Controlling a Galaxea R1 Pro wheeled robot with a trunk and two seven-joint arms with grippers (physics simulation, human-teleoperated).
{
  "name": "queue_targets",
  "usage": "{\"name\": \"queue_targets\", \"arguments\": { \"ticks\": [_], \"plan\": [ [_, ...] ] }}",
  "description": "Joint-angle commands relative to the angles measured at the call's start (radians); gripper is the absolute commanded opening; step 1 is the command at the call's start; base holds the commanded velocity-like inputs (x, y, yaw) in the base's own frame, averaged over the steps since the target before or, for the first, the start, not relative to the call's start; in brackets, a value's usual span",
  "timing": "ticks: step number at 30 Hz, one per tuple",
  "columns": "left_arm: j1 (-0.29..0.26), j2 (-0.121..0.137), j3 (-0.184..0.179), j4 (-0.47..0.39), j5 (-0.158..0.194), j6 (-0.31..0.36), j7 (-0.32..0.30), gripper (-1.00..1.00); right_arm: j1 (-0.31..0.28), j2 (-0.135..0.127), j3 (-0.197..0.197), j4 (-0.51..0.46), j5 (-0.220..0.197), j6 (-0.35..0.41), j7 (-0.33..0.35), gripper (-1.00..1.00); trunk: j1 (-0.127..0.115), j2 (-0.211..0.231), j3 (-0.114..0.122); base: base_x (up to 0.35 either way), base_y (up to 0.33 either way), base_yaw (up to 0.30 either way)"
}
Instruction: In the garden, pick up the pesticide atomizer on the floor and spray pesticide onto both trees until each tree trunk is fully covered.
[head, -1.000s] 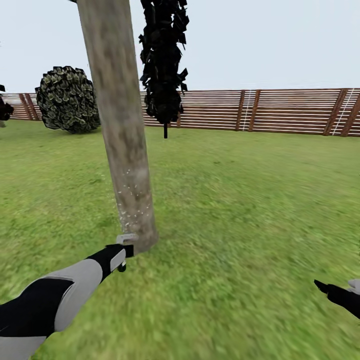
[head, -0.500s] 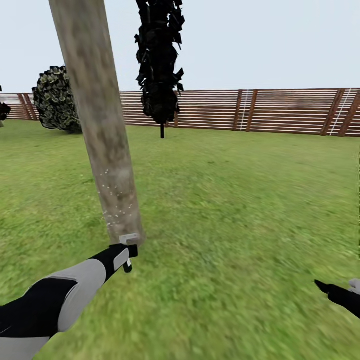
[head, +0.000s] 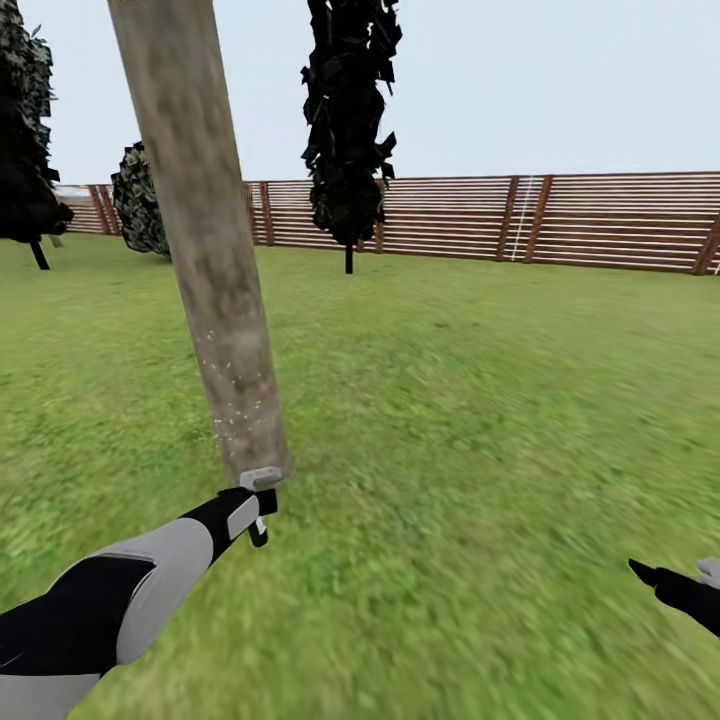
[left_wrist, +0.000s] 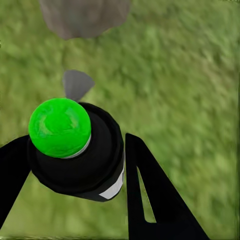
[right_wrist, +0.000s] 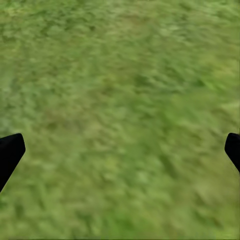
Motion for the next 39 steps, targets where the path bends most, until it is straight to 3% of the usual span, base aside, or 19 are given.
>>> {"name": "queue_targets", "arguments": {
  "ticks": [1, 22, 39],
  "plan": [
    [0.000, 0.001, -0.001, 0.000, 0.003, 0.000, 0.000, -1.00, 0.000, 0.000, 0.000, 0.000, 0.000, 0.000, 0.000, 1.00, 0.000, 0.000, -0.001, 0.000, -0.329, 0.263],
    [0.000, 0.003, 0.000, 0.000, 0.007, -0.002, -0.001, -1.00, 0.000, 0.000, -0.001, -0.002, 0.000, 0.000, 0.001, 1.00, 0.000, 0.000, -0.004, 0.121, -0.313, 0.192],
    [0.000, 0.002, 0.000, 0.000, 0.006, -0.003, -0.001, -1.00, 0.000, 0.000, -0.001, -0.002, 0.000, 0.000, 0.001, 1.00, 0.000, 0.000, -0.004, 0.143, -0.127, 0.131]
  ]
}}
